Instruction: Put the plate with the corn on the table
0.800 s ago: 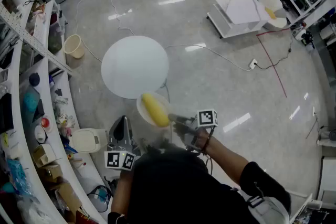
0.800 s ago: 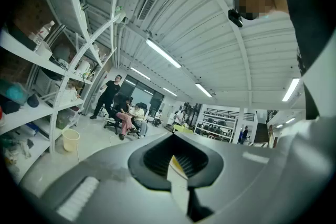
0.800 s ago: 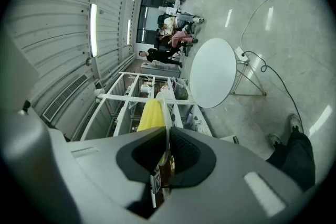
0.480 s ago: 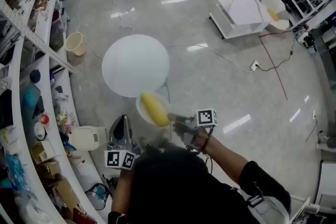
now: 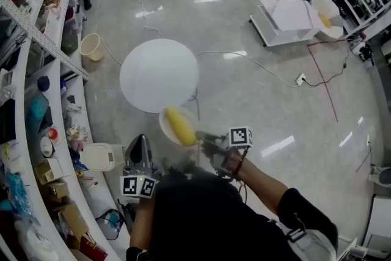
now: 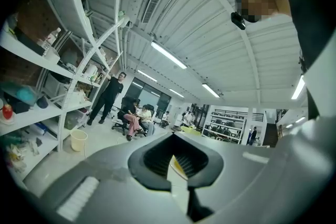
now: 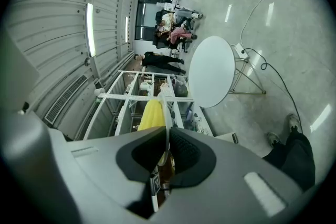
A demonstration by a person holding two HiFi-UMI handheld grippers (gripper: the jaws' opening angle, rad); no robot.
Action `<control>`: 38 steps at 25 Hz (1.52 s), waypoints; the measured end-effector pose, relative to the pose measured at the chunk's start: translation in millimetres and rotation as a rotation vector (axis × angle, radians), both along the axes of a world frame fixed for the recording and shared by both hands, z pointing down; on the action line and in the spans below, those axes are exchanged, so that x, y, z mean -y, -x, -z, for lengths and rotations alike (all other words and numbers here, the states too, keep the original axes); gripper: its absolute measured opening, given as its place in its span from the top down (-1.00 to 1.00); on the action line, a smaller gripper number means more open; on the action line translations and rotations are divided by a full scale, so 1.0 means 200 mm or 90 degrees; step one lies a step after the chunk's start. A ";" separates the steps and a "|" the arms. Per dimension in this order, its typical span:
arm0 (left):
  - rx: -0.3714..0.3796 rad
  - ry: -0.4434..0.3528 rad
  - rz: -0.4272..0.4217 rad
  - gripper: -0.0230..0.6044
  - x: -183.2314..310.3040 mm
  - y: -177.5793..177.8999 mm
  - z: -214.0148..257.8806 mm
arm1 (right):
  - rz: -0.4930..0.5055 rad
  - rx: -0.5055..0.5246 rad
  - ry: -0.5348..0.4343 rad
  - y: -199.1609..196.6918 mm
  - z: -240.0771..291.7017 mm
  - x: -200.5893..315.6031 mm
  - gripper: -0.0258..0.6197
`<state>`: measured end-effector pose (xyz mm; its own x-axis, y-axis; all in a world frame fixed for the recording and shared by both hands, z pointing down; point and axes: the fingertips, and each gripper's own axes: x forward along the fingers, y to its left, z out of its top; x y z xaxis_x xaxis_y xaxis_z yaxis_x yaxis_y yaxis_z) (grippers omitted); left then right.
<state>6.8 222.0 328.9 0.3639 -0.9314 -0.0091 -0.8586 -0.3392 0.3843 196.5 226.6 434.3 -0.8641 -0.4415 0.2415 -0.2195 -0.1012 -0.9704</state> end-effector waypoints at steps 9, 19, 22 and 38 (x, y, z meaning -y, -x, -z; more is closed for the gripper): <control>0.011 -0.001 0.034 0.91 -0.01 -0.01 0.00 | 0.030 0.011 -0.002 -0.01 -0.05 0.07 0.82; 0.015 -0.012 0.050 0.91 0.11 0.09 -0.01 | 0.029 0.007 0.028 0.09 -0.08 0.21 0.82; 0.011 -0.008 0.049 0.91 0.17 0.14 -0.04 | 0.033 0.003 0.023 0.14 -0.09 0.28 0.81; -0.014 0.008 0.028 0.91 0.60 0.38 -0.09 | 0.038 -0.006 0.009 0.31 -0.11 0.67 0.81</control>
